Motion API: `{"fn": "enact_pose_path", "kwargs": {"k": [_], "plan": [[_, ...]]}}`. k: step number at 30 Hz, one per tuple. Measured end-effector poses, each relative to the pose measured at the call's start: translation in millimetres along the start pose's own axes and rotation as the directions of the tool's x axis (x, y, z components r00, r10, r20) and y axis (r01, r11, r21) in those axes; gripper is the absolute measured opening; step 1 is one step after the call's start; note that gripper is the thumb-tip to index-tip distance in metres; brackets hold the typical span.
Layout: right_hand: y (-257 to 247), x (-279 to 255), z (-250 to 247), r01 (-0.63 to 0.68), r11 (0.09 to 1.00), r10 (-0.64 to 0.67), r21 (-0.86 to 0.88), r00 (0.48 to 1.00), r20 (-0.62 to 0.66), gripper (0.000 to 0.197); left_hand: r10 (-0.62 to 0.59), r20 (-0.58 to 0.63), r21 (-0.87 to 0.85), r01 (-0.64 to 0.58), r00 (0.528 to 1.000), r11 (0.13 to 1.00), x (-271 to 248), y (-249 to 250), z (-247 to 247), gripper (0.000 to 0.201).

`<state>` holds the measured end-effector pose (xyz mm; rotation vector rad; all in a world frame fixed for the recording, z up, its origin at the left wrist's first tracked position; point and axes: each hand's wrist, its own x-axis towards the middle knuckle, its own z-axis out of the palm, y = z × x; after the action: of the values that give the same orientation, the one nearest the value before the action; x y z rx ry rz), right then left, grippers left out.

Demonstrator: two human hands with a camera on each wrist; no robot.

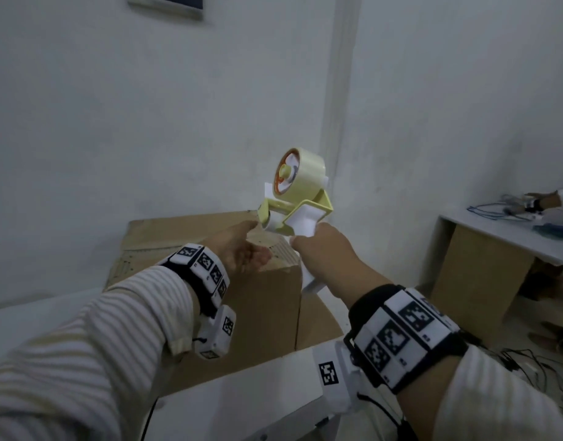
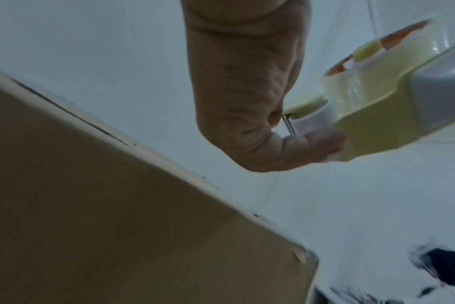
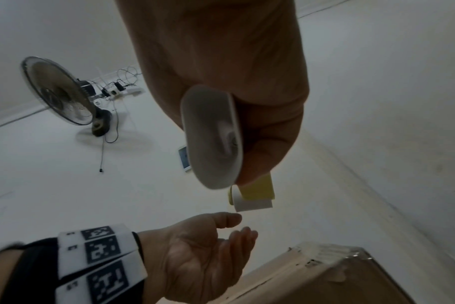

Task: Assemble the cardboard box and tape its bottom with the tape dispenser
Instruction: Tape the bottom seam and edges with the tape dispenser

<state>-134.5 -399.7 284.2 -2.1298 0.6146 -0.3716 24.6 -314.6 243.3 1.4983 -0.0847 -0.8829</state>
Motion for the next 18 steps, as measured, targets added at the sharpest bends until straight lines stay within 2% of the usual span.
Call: {"fn": "enact_pose_path", "kwargs": {"k": [2, 4, 8, 14, 18], "plan": [[-14.2, 0.5, 11.7, 0.01, 1.0, -0.01, -0.02, 0.999, 0.037, 0.023, -0.029, -0.013, -0.097, 0.028, 0.999, 0.995, -2.6, 10.8, -22.7, 0.039], [-28.6, 3.2, 25.0, 0.053, 0.998, -0.051, -0.028, 0.997, 0.052, 0.021, -0.034, -0.041, -0.122, 0.028, 0.999, 0.992, -5.2, 18.0, -47.4, 0.031], [-60.6, 7.8, 58.4, 0.128, 0.988, -0.119, -0.085, 0.988, 0.099, 0.007, -0.019, -0.082, -0.125, 0.008, 0.997, 0.992, -15.0, 25.3, -95.0, 0.03], [-114.5, 14.5, 131.1, 0.192, 0.981, -0.184, -0.041, 0.973, 0.138, 0.01, 0.014, -0.152, -0.098, -0.029, 0.988, 0.995, -12.6, 33.7, -179.1, 0.031], [-144.9, 17.3, 176.3, 0.209, 0.973, -0.188, -0.097, 0.964, 0.189, 0.01, 0.036, -0.241, -0.017, -0.042, 0.97, 0.999, -0.7, 45.8, -243.2, 0.033]]}}
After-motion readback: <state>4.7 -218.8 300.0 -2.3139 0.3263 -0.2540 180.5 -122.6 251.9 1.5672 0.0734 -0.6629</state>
